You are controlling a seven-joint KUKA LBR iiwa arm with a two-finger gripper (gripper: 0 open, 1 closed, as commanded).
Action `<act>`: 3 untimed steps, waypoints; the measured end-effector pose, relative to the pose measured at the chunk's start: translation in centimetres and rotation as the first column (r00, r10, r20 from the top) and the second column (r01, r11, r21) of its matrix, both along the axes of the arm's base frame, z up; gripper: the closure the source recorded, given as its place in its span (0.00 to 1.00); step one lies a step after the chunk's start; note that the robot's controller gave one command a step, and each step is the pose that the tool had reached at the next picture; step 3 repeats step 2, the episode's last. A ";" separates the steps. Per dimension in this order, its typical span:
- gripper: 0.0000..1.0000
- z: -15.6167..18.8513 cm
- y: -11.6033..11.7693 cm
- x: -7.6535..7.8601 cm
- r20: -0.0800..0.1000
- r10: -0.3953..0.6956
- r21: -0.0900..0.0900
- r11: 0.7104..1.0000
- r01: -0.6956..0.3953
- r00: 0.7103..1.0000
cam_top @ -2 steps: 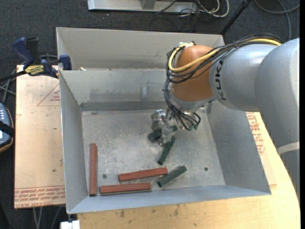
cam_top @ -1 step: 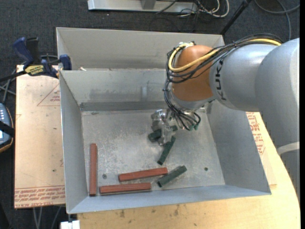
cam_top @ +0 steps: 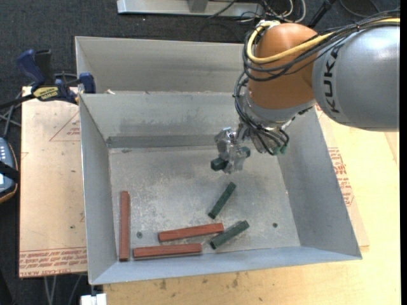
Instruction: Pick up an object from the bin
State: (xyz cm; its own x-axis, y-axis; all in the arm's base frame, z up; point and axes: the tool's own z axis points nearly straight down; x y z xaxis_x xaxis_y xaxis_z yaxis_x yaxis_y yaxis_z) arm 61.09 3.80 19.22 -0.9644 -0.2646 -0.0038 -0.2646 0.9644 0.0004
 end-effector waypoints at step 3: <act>1.00 3.7 -2.0 -1.8 -0.012 -0.017 0.001 1.000 0.017 1.000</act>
Offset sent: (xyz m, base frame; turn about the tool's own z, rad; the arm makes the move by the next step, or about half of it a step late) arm -0.0357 -0.0488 0.0964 0.0412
